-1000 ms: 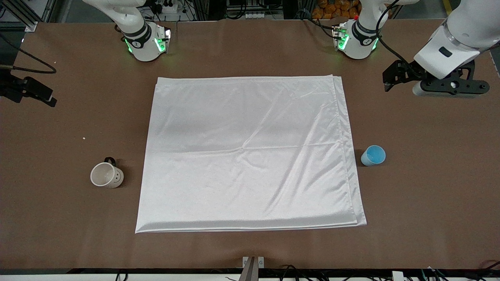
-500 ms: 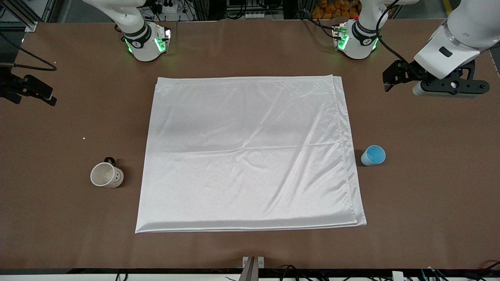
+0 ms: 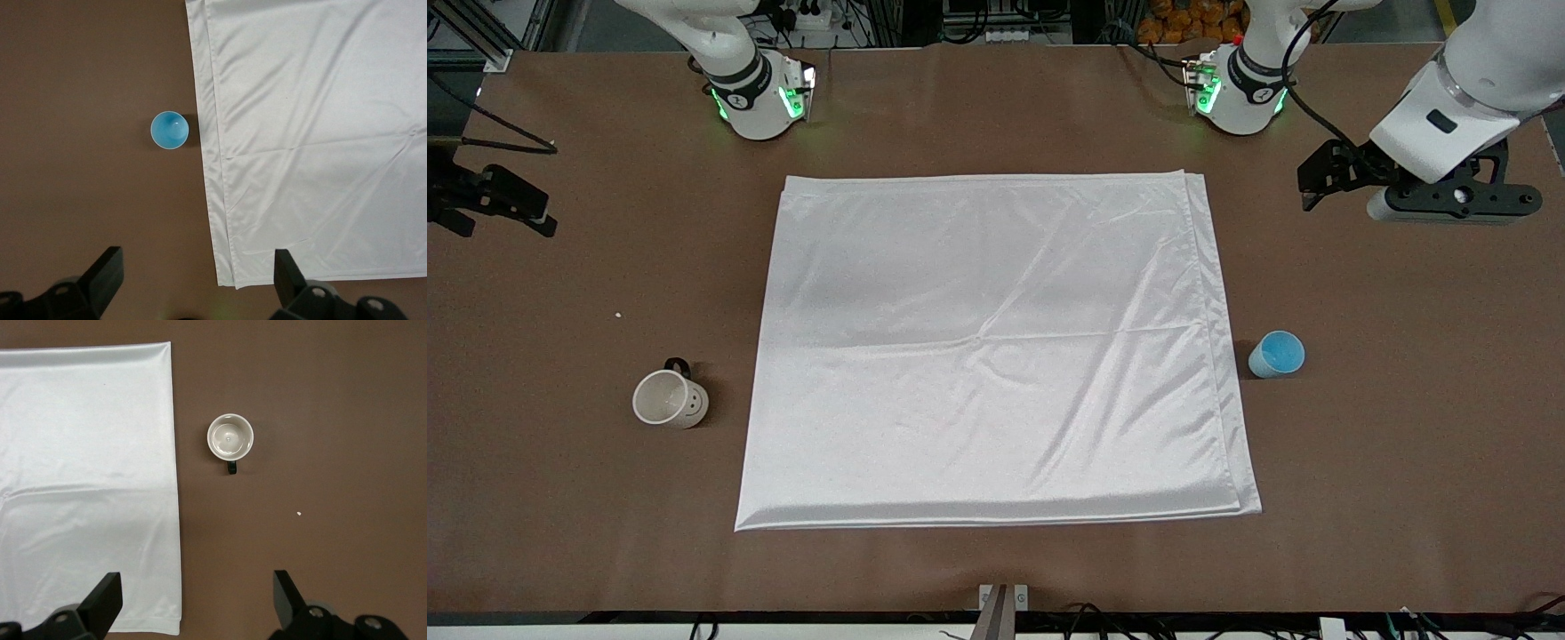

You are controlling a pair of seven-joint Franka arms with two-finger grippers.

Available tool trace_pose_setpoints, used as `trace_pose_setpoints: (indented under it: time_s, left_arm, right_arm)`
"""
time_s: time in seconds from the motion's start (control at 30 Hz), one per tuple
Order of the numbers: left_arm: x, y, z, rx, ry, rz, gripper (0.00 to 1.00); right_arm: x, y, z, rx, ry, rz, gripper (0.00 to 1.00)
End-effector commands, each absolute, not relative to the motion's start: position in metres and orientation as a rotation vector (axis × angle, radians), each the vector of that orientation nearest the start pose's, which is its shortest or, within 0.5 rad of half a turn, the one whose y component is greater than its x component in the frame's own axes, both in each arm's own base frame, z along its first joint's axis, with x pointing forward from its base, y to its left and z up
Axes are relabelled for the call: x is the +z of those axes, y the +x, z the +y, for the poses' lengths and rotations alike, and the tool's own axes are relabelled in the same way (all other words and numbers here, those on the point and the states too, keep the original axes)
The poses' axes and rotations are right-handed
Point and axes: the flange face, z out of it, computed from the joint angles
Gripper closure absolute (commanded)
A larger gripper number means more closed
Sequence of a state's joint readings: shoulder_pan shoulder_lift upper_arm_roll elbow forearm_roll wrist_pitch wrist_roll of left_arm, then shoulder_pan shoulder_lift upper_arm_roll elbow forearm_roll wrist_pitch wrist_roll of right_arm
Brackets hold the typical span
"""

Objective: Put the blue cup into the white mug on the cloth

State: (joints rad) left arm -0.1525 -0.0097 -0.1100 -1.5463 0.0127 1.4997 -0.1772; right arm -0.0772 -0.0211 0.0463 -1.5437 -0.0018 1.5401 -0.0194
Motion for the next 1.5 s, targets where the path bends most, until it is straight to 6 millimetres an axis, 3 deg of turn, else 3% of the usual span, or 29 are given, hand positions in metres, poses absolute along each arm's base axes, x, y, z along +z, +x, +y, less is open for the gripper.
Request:
trace_pose_setpoints:
  time_s: [0.0,0.37,0.7,0.9,1.47]
  left_arm:
    - [0.624,0.536,-0.144,0.082,-3.121,0.114,0.00]
    - [0.608,0.541,-0.144,0.084,-3.113,0.115,0.00]
    - [0.568,0.550,-0.143,0.047,-3.120,0.108,0.00]
    - [0.527,0.557,-0.128,0.020,-3.126,0.090,0.00]
    - [0.418,0.564,-0.123,-0.012,-3.111,0.108,0.00]
  right_arm:
    - [0.648,0.536,-0.018,-0.043,-3.141,-0.015,0.00]
    - [0.646,0.536,-0.015,-0.036,-3.141,-0.072,0.00]
    - [0.640,0.540,-0.013,-0.012,-3.137,-0.075,0.00]
    - [0.640,0.540,-0.018,-0.010,-3.136,-0.063,0.00]
    - [0.634,0.543,-0.020,0.009,-3.135,-0.056,0.00]
